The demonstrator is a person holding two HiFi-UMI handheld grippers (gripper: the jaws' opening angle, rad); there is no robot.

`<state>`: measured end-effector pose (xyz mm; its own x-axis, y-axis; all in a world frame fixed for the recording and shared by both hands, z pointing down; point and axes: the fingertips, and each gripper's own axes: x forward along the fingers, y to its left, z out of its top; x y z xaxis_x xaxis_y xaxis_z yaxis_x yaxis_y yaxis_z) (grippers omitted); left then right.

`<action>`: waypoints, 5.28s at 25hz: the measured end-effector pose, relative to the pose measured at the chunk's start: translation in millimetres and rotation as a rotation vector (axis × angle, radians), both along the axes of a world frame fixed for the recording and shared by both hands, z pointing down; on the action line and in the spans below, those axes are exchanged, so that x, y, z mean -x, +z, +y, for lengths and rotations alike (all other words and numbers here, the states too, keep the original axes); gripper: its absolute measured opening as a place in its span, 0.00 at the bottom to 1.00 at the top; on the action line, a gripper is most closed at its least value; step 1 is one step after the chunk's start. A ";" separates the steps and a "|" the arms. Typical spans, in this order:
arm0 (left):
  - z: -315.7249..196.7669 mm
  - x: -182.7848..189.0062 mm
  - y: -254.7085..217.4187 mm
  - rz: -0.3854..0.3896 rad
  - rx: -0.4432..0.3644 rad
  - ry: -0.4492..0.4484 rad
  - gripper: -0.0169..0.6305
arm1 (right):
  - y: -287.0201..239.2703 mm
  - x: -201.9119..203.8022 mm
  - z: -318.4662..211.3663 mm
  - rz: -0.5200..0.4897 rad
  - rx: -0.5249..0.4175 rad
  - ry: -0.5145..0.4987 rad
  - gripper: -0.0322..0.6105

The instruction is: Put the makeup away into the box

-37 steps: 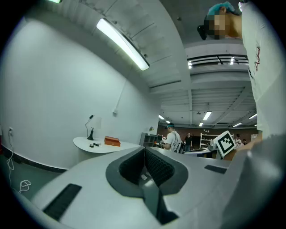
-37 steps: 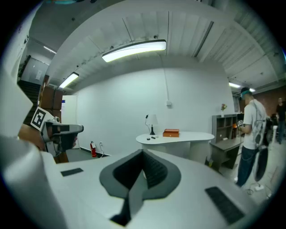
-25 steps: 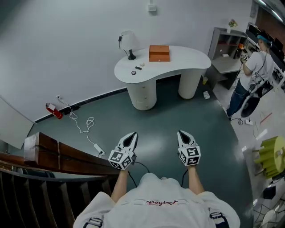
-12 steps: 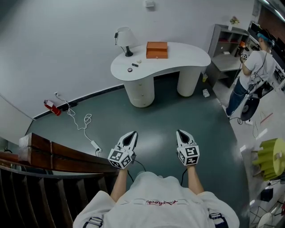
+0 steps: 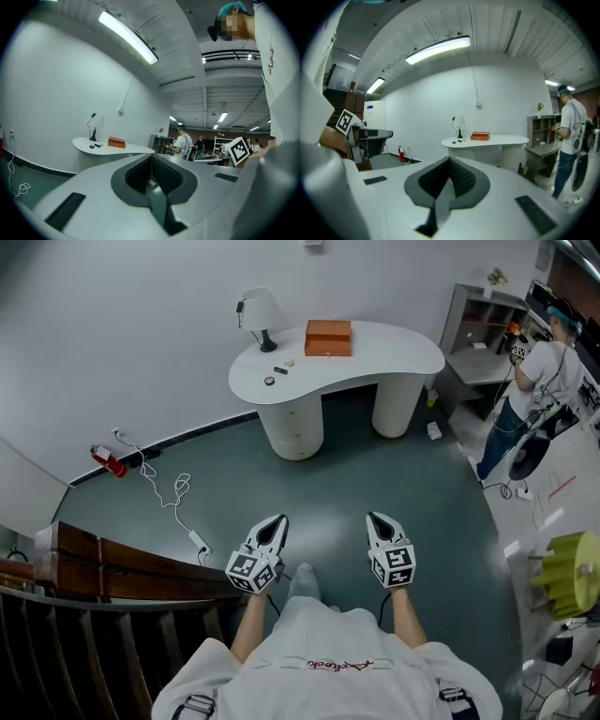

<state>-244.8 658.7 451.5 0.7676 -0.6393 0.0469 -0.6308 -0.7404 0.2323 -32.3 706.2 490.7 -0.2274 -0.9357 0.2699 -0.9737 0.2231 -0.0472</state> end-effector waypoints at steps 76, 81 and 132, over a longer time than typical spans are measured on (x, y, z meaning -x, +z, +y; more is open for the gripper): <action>-600.5 -168.9 25.4 -0.004 0.017 0.108 0.05 | 25.0 -146.6 -581.8 0.012 0.029 0.078 0.08; -644.4 -191.8 21.4 -0.020 0.020 0.083 0.05 | 21.0 -167.0 -633.1 0.001 0.028 0.043 0.08; -763.9 -185.5 117.1 -0.097 0.256 -0.142 0.05 | 97.4 -165.8 -796.4 -0.035 0.239 -0.203 0.08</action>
<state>-59.3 -105.2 568.6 0.6557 -0.6977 0.2886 -0.7519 -0.5685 0.3338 133.4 -90.2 588.2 -0.4160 -0.7814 0.4652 -0.9072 0.3914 -0.1540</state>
